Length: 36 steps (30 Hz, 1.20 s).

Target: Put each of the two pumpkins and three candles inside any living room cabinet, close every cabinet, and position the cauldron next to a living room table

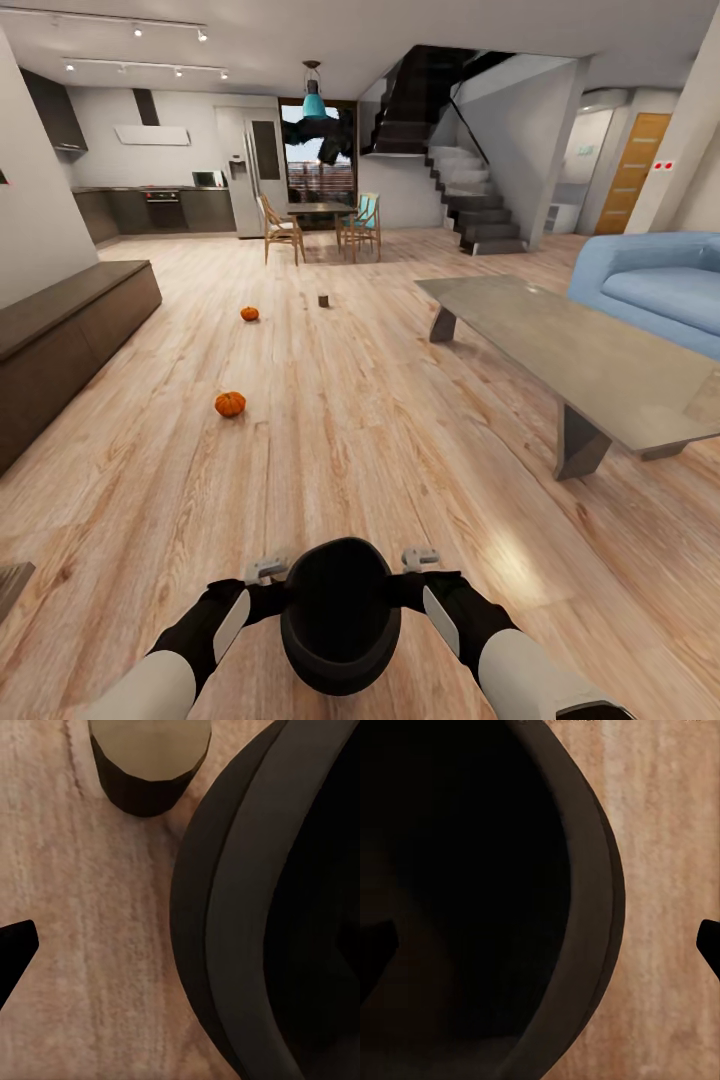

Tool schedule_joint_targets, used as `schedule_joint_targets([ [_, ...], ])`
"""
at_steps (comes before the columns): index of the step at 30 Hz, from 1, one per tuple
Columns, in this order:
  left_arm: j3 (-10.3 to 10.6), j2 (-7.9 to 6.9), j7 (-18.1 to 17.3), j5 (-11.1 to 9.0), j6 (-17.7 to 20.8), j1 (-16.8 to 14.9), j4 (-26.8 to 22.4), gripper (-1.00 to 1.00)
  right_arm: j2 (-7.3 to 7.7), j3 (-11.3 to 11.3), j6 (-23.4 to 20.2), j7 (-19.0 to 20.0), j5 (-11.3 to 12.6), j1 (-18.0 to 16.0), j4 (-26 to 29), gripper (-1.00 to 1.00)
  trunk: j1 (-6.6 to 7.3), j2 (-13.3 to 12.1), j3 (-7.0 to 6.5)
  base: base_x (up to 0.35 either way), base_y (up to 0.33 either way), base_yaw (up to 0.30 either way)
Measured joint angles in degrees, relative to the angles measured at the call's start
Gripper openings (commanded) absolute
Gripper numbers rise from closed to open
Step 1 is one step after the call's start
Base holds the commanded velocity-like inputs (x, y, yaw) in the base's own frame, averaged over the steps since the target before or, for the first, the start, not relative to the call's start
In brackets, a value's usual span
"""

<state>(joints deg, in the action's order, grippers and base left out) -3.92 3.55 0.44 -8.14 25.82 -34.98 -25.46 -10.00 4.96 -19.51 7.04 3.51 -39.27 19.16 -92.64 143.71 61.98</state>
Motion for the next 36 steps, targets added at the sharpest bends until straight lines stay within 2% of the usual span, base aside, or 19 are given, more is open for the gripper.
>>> schedule_joint_targets([
  [11,0.4,0.59,0.0,0.0,0.0,0.0,0.0,1.00,0.00,0.0,1.0,0.1,0.0,0.0,0.0,1.00,0.00,0.0,0.00,0.000,-0.060,0.000],
  [36,0.8,0.62,0.0,0.1,0.0,0.0,0.0,1.00,0.00,0.0,1.1,0.2,0.0,0.0,0.0,1.00,0.00,0.0,-0.17,0.000,-0.003,0.042],
])
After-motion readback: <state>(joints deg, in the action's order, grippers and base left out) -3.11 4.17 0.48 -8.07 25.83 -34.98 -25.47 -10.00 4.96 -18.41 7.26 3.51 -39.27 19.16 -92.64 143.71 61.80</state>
